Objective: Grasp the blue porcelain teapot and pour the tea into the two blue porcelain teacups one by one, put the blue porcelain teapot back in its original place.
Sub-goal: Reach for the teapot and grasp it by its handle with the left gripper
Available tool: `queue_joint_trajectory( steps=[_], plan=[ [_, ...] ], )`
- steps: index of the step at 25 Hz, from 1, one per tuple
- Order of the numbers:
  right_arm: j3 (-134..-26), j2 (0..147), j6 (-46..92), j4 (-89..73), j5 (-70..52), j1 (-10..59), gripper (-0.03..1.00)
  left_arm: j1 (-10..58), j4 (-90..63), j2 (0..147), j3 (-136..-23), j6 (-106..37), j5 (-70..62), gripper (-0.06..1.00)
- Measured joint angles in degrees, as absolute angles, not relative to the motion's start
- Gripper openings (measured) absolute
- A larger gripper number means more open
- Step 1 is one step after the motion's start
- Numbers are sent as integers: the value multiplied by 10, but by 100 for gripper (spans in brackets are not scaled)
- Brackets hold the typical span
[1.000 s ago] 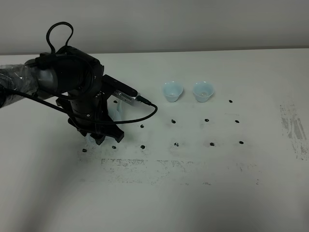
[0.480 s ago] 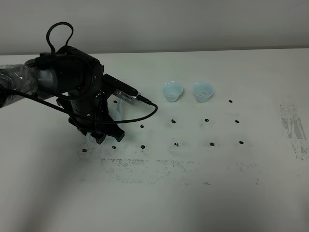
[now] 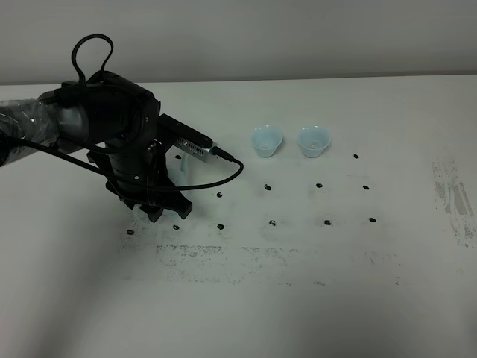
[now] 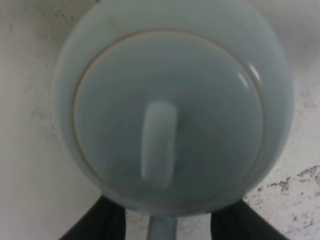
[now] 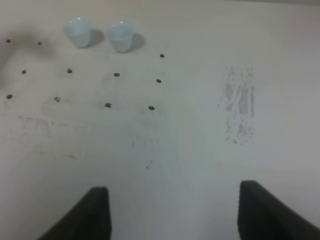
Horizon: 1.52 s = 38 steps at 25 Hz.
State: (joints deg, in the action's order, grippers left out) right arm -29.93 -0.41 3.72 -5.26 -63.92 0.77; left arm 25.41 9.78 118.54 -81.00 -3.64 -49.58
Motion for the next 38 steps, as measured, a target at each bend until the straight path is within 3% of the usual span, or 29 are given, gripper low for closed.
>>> queue_joint_trajectory(
  steps=[3,11,38],
  plan=[
    [-299,-4,37,-53,-639,8,56,254,98,1185,-810,-36,-496,37],
    [-299,-4,37,-53,-639,8,56,254,97,1185,-810,-37,-498,10],
    [-299,-4,37,-53,-639,8,56,254,97,1183,-810,-38,-498,10]
  ],
)
